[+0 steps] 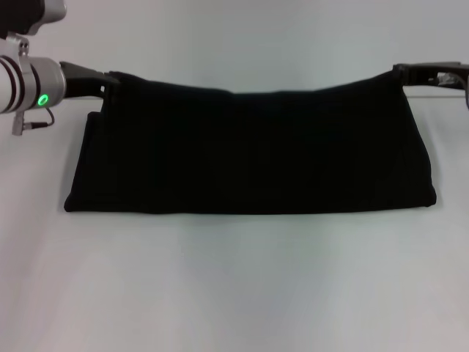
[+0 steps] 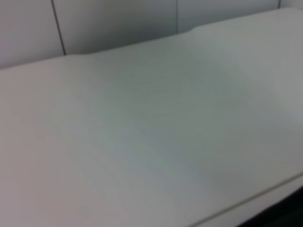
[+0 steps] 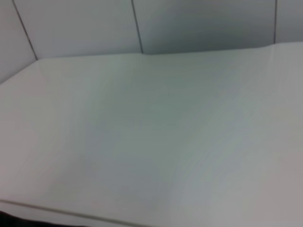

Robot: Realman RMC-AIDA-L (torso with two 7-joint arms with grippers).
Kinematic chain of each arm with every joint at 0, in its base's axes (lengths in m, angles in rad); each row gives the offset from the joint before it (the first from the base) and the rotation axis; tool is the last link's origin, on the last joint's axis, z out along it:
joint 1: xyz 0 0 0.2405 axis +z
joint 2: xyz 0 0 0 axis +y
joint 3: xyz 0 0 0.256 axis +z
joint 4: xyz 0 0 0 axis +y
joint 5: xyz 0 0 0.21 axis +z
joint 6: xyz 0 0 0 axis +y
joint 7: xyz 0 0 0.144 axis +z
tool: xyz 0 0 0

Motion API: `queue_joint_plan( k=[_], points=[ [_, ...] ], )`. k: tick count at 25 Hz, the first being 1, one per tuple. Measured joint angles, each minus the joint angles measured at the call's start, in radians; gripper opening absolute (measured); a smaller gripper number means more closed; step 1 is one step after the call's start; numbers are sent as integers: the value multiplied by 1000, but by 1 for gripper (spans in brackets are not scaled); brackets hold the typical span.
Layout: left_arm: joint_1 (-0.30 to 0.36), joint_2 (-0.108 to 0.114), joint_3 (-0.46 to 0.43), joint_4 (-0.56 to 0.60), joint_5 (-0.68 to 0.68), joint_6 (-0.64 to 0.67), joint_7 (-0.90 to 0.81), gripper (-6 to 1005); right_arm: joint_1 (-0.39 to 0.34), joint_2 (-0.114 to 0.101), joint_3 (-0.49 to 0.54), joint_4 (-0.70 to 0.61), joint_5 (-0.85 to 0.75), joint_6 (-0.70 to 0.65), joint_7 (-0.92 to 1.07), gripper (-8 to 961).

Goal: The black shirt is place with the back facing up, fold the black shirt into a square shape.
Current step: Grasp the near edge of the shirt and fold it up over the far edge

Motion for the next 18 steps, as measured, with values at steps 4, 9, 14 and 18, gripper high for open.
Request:
queue_joint_plan(
  k=[4,9,14,18],
  points=[
    [-10,5,-1,0,0,-29,0,96,8,-11,-8,-6,0,0,13,-1],
    [-20,8,2,-14,0,-58,-1,98,18,-18,-9,-3,0,19,14,-1],
    [-24,1,2,-28,0,-99,5,101,20,-14,-11,11,-1,53,14,0],
    [-31,-1,3,-57,0,-131,8,103,21,-13,-11,20,-2,71,9,0]
  ],
)
